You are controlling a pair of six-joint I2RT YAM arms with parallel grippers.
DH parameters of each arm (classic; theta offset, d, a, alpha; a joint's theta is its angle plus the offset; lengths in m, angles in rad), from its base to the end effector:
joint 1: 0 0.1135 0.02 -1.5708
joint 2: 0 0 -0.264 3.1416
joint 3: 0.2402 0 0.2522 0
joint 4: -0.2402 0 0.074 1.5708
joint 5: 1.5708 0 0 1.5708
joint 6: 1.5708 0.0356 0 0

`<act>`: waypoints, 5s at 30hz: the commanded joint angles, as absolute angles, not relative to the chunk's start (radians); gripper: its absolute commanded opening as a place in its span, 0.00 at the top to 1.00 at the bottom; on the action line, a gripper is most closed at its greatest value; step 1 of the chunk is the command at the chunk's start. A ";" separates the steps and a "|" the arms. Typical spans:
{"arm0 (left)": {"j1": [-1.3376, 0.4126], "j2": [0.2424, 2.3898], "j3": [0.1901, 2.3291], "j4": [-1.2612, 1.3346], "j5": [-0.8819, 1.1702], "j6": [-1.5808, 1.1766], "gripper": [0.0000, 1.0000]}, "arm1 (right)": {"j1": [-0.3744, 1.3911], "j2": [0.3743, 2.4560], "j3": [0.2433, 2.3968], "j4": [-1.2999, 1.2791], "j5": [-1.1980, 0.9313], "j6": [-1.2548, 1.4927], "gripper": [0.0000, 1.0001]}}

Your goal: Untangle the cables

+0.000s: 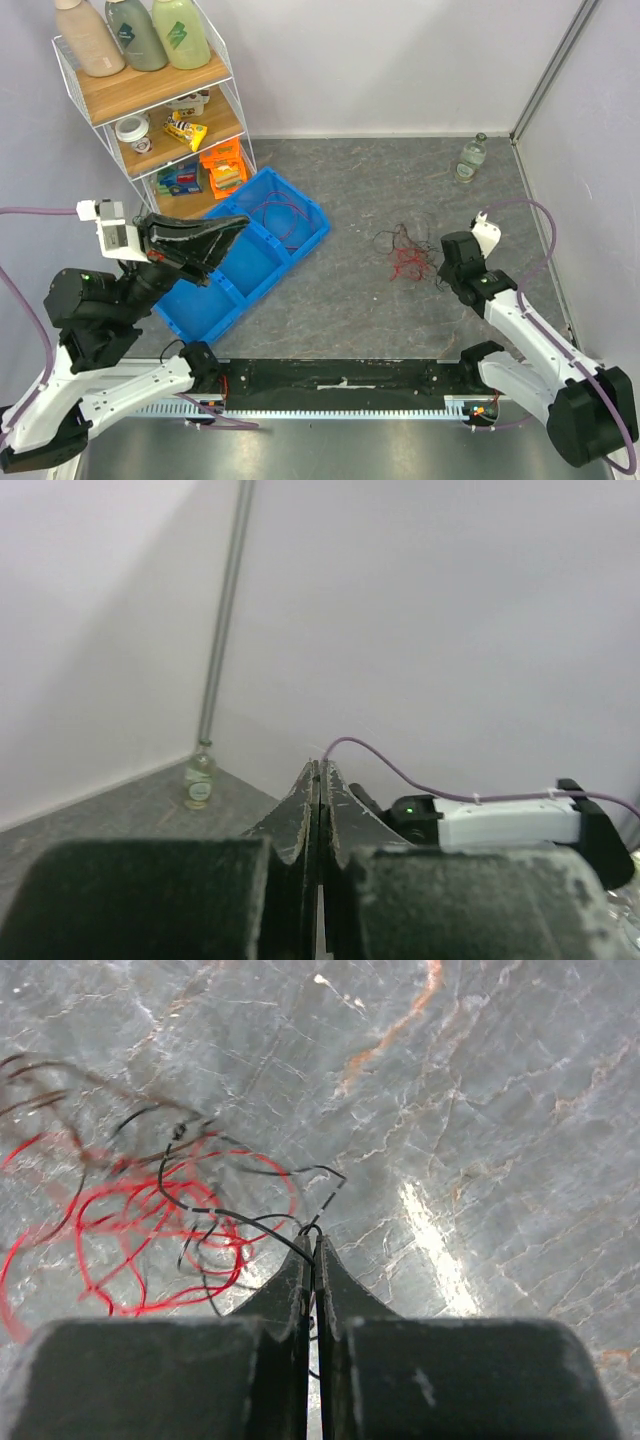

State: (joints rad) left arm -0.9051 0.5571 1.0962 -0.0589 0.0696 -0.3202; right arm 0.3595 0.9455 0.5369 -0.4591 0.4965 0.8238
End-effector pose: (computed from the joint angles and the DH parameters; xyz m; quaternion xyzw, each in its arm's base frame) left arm 0.0428 -0.0585 0.4809 0.1779 0.4878 -0.5061 0.6887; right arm 0.1765 0.0482 0.2049 0.2917 0.8662 -0.0053 0.4057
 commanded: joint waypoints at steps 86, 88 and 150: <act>-0.897 0.752 0.634 -0.297 -0.597 -0.500 0.98 | 0.368 0.394 1.195 -0.581 1.180 0.327 1.00; -0.900 0.674 0.626 -0.337 -0.633 -0.529 0.98 | 0.373 0.400 1.242 -0.578 1.210 0.301 1.00; -0.899 0.730 0.558 0.071 0.178 -0.445 0.98 | 0.818 0.971 0.647 0.147 -0.356 0.474 0.90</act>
State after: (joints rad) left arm -0.9028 0.7433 0.5430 0.0315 0.1352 -0.4706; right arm 0.7837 0.9726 0.6373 0.1062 -0.4458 0.4908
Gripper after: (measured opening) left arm 0.035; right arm 0.296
